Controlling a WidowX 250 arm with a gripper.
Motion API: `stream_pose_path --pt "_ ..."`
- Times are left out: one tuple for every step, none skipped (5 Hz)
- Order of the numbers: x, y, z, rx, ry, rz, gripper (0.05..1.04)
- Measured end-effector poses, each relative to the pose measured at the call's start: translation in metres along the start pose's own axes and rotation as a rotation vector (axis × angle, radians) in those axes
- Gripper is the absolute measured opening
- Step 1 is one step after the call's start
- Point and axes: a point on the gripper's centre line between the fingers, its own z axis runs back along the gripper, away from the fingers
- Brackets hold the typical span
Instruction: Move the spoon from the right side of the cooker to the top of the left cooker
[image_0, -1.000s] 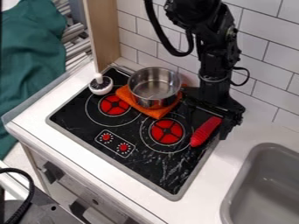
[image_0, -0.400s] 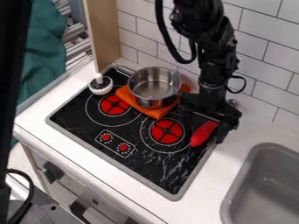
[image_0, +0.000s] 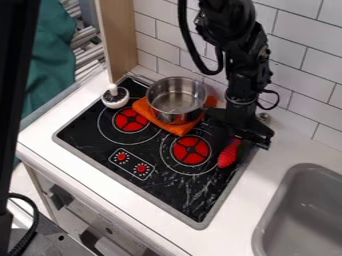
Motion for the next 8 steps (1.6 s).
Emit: stream_pose_path --pt "-0.003 0.001 0.011 0.017 -0.018 -0.013 0.389" --pt "-0.005 0.001 0.043 0.048 -0.092 -0.044 0.389" --pt "-0.025 0.019 0.087 0.107 -0.155 -0.008 0.389" --pt "-0.054 0.064 0.104 0.128 -0.151 0.095 0.389" --pt "-0.084 0.117 0.101 0.132 -0.132 0.133 0.389" --pt "-0.100 0.165 0.092 0.130 -0.113 0.109 0.389" --pt "-0.107 0.179 0.068 0.110 -0.074 0.034 0.389" --pt "-0.109 0.184 0.055 0.112 -0.056 -0.016 0.389"
